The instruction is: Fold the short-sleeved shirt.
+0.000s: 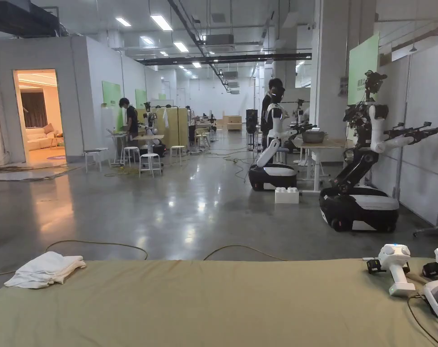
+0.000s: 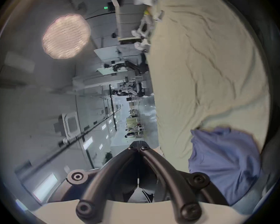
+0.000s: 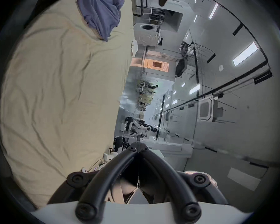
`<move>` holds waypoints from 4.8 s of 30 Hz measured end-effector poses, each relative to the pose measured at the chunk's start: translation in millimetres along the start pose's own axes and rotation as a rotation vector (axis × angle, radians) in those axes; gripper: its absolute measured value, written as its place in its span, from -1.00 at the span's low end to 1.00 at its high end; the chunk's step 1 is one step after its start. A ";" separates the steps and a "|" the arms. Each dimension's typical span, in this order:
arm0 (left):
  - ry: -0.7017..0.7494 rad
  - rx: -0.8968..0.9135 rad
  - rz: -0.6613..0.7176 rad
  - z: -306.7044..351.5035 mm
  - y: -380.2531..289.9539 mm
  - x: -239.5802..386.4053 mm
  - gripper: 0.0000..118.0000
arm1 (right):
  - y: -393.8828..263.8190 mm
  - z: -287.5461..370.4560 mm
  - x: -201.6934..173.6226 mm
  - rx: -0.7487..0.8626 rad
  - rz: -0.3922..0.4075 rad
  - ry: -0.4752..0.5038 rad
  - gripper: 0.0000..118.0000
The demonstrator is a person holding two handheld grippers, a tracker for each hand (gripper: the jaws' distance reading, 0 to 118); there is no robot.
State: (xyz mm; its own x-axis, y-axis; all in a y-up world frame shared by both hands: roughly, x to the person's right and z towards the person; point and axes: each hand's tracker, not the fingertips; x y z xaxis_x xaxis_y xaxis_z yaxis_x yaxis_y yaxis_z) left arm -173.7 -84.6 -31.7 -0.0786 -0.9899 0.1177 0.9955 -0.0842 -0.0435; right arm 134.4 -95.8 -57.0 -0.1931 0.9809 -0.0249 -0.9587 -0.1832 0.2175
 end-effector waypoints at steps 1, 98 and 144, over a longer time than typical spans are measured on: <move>0.056 0.001 0.119 1.8 0.8 -17.4 -1.00 | 0.2 -3.6 4.6 -0.040 -0.051 -0.036 -1.00; -0.507 -0.706 1.879 -194.3 -261.7 139.7 0.62 | -26.8 -23.0 38.9 -0.266 -1.909 0.198 -1.00; -1.611 0.132 1.551 -156.3 290.7 139.9 -0.95 | -97.0 64.4 12.9 -0.474 -1.992 0.112 -1.00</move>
State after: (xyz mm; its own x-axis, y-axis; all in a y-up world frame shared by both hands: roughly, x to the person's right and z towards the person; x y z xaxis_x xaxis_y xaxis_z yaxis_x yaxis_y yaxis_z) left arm 96.5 -265.4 -182.9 0.5539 0.6403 0.5322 0.2242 0.5008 -0.8360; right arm 238.4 -61.1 -15.6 0.9763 -0.1964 0.0907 0.2163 0.8924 -0.3961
